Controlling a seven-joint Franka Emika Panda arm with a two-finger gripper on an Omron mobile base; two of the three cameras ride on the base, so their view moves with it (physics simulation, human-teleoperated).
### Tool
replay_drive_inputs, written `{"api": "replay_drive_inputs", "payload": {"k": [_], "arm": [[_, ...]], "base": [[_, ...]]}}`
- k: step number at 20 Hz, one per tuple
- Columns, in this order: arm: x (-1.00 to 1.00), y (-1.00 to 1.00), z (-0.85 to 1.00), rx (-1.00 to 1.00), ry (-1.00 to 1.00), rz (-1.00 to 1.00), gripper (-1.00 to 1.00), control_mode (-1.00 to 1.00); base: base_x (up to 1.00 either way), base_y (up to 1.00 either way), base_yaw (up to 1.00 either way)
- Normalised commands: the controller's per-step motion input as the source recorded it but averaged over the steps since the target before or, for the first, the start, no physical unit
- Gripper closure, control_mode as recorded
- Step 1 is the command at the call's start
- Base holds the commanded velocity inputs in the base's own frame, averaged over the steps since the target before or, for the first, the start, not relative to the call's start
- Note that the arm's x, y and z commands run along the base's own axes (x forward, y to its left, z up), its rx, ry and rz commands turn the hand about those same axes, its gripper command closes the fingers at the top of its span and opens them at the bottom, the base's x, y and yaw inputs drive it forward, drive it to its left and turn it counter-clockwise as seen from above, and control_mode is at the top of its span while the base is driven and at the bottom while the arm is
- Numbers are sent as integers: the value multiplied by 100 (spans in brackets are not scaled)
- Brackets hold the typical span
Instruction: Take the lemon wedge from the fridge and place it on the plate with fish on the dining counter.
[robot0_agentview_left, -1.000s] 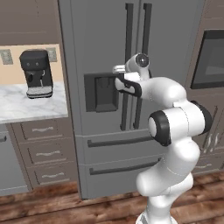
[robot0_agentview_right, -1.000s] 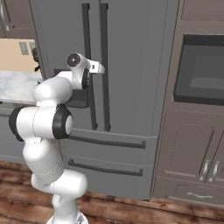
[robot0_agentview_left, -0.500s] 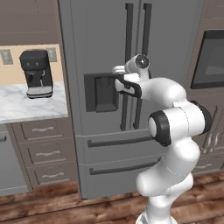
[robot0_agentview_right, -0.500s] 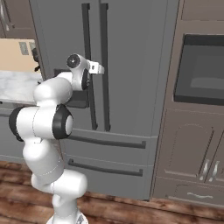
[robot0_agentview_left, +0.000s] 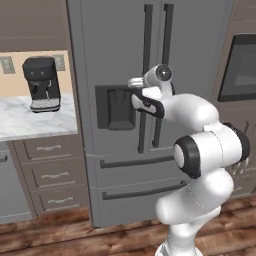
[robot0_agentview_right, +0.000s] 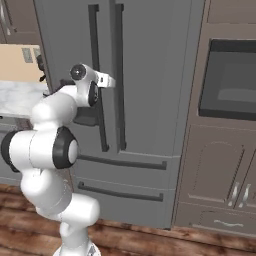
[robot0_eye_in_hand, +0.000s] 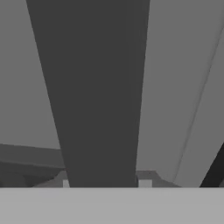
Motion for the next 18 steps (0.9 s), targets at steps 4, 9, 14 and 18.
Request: {"api": "replay_drive_inputs", "payload": {"k": [4, 9, 14, 18], "arm": [[-82, 4, 2, 3, 0, 0, 100, -100], [-70, 32, 9, 0, 0, -2, 100, -100], [-41, 81, 5, -1, 0, -13, 100, -100], [-26, 100, 0, -7, -1, -24, 100, -100]], "base": [[0, 0, 0], [0, 0, 0], [0, 0, 0], [0, 0, 0]]}}
